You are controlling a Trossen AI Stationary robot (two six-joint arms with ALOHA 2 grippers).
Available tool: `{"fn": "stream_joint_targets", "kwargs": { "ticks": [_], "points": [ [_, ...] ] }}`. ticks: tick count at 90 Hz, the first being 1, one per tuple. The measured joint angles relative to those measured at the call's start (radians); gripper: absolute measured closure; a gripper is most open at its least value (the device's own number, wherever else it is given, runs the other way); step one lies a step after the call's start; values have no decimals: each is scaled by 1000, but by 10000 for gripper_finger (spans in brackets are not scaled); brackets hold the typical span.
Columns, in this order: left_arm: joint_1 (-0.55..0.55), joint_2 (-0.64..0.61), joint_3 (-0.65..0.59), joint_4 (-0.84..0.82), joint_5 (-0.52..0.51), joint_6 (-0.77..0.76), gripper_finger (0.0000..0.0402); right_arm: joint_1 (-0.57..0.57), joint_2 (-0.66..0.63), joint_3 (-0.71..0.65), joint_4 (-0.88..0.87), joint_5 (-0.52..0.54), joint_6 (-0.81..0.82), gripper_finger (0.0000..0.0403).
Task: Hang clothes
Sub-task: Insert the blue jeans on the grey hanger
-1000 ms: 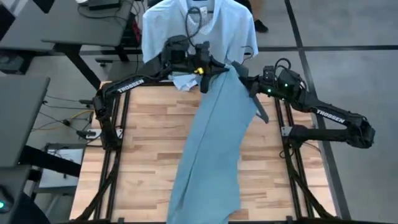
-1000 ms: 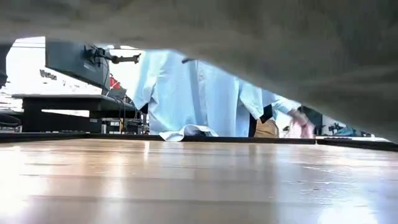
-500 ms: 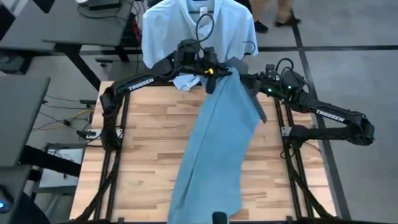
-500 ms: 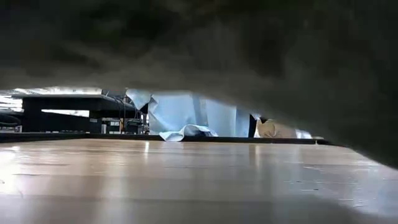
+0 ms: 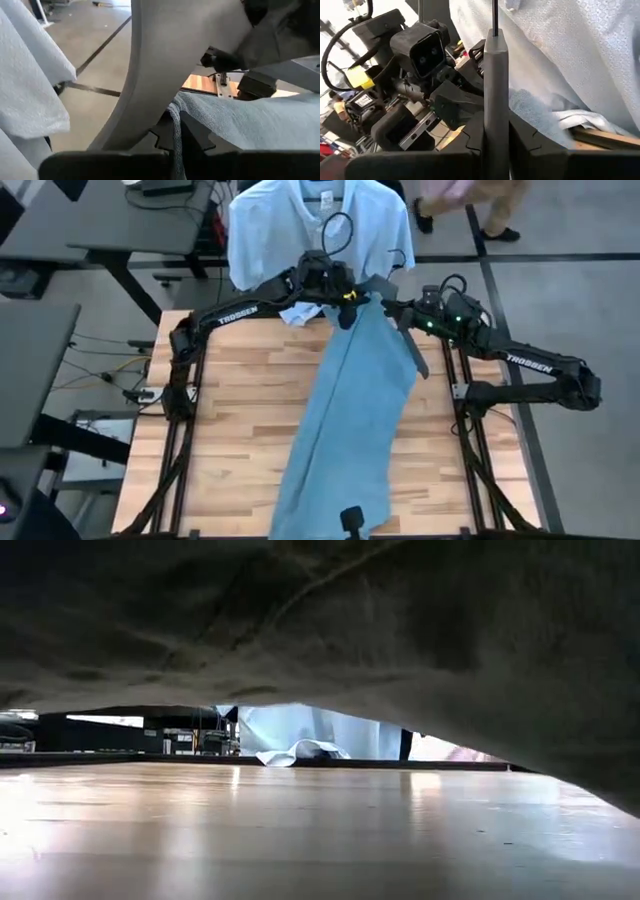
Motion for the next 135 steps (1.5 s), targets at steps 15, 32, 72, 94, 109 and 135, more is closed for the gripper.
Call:
{"fn": "stream_joint_targets", "kwargs": {
  "ticks": [15,32,72,94,109,135],
  "points": [
    [-25,3,2,-98,57,153,401,1,23,1,-14,-30,1,375],
    [-42,5,1,-127,5,176,372,-3,23,1,-31,-49,1,375],
    [-78,-5,0,-123,-105,374,257,-9,32,2,-56,-43,38,375],
    [-114,-12,0,-128,-174,490,259,-25,32,4,-68,-71,54,375],
    [-142,-12,0,-132,-184,697,260,-25,32,4,-67,-76,55,375],
    [-182,-11,0,-139,-188,1059,260,-24,32,4,-68,-84,55,375]
  ]
}}
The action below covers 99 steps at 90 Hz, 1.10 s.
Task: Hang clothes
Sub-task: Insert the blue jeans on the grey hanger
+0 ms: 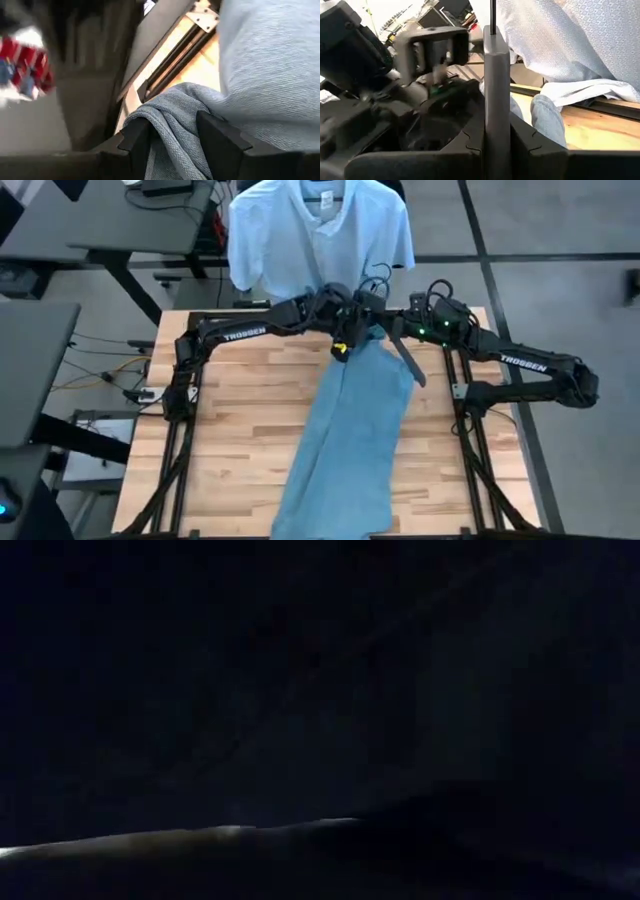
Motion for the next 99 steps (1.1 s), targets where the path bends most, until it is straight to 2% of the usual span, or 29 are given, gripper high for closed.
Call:
{"fn": "stream_joint_targets", "kwargs": {
  "ticks": [8,13,22,32,44,61,67,79,89,99],
  "points": [
    [1,1,0,4,-3,-19,260,-1,0,0,-1,7,-2,375],
    [2,1,0,5,-4,-99,260,-1,0,0,-2,9,-2,375],
    [18,1,2,16,60,-460,260,-1,0,0,-6,15,-2,375],
    [56,2,76,-111,95,-887,260,-2,1,0,-6,21,-1,375],
    [108,1,151,-217,100,-1117,260,-3,0,0,1,30,-2,375],
    [159,31,156,-141,185,-1191,260,-23,3,0,-5,47,-7,375],
    [164,36,158,-191,220,-1189,260,-34,8,-2,-15,35,-7,375],
    [146,17,160,-252,218,-1119,260,-50,10,-2,-7,10,-5,375],
    [124,-22,160,-271,138,-1042,260,-60,9,-2,-6,8,-3,375],
    [97,-71,161,-302,-22,-965,260,-60,9,-2,-2,3,-10,375]
  ]
}}
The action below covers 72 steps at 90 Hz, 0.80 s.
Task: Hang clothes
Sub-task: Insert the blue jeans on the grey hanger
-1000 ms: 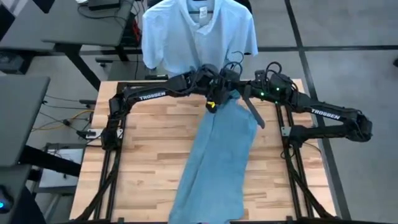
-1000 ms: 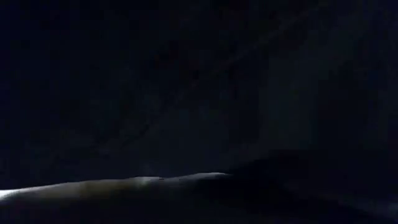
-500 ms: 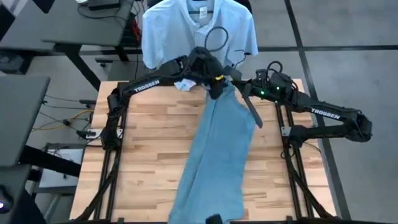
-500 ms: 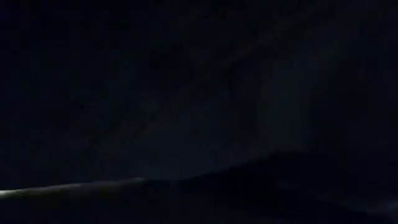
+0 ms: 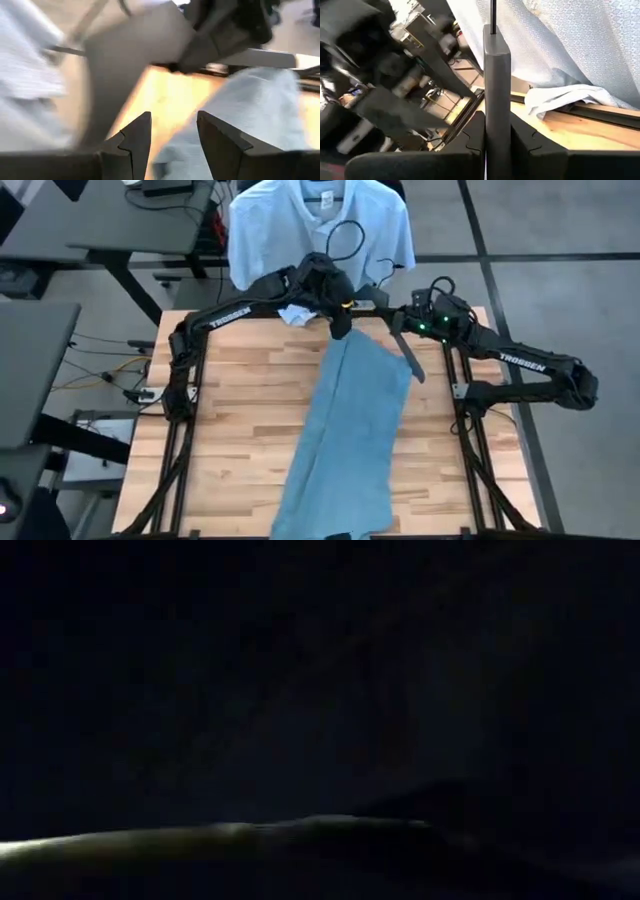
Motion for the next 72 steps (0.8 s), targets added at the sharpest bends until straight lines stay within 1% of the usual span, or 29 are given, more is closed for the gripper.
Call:
{"fn": "stream_joint_targets", "kwargs": {
  "ticks": [9,15,23,31,34,38,44,49,54,60,65,72],
  "points": [
    [-21,-46,0,-62,-115,45,260,0,0,0,13,-13,-15,375],
    [-31,-78,0,-141,-166,23,260,-1,0,0,31,-43,-37,375],
    [-21,-118,1,-312,-172,-75,260,-1,-9,0,48,-57,-42,375],
    [-14,-150,-15,-497,-178,-134,260,-2,-21,0,48,-63,-42,375],
    [-15,-168,-42,-527,-177,-146,260,-6,-25,0,46,-72,-42,375],
    [-24,-206,-111,-513,-176,-166,260,-14,-32,0,44,-85,-42,375],
    [-43,-286,-261,-412,-173,-207,260,-27,-49,0,42,-98,-42,375],
    [-57,-379,-431,-269,-171,-259,260,-42,-64,0,43,-114,-42,375],
    [-66,-483,-625,-86,-170,-328,260,-56,-79,0,43,-121,-44,375],
    [-59,-584,-850,172,-165,-387,260,-70,-97,0,44,-147,-60,375],
    [-35,-629,-1010,377,-129,-411,260,-76,-109,0,49,-170,-72,375],
    [17,-639,-1156,565,-62,-448,260,-79,-124,0,48,-190,-72,375]
  ]
}}
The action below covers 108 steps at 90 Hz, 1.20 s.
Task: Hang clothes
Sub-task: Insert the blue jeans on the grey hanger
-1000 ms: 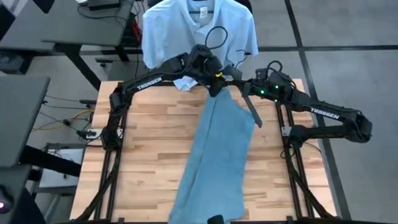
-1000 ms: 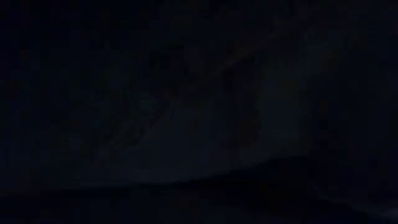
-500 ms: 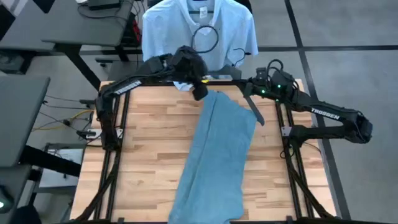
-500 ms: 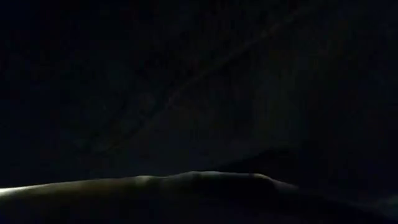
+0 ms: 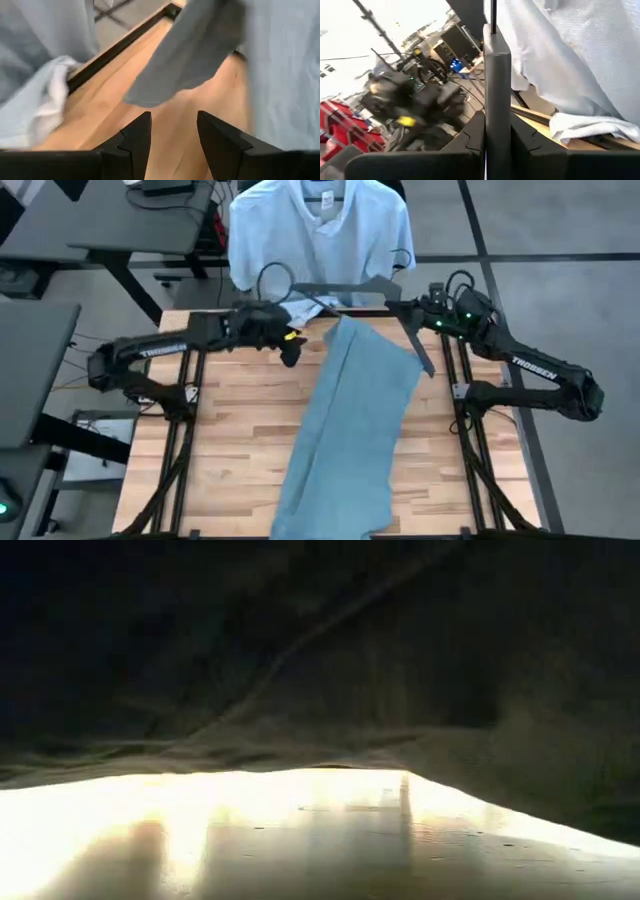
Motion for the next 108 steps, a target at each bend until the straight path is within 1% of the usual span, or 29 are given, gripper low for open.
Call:
{"fn": "stream_joint_targets", "kwargs": {
  "ticks": [5,10,19,28,34,42,53,61,64,74,78,84,91,99,108],
  "points": [
    [34,13,-56,100,37,-19,260,3,-9,0,2,-8,-5,375],
    [60,47,-74,166,72,-8,260,9,-12,0,24,-34,-15,375],
    [83,127,-66,228,122,58,260,15,-12,0,75,-91,-7,375],
    [84,185,-18,300,175,116,260,16,-9,0,73,-124,14,375],
    [84,210,18,299,186,175,260,15,-8,0,69,-138,17,375],
    [81,239,46,284,201,218,260,12,-9,0,65,-137,23,375],
    [75,235,73,319,213,283,260,12,-9,0,68,-149,24,375],
    [74,235,73,347,203,324,260,6,-12,0,60,-155,3,375],
    [74,235,73,339,213,322,260,5,-14,0,51,-157,-4,375],
    [100,221,72,259,378,235,261,-5,-14,0,44,-158,-8,375],
    [110,212,72,245,413,222,262,-14,-15,0,47,-168,-8,375],
    [116,202,72,250,435,218,262,-19,-15,0,50,-190,-7,375],
    [125,190,72,263,449,232,260,-21,-15,0,54,-191,-8,375],
    [142,173,68,233,461,237,258,-28,-15,0,63,-192,-2,375],
    [163,162,-5,247,449,195,258,-28,-15,0,64,-192,-2,375]
  ]
}}
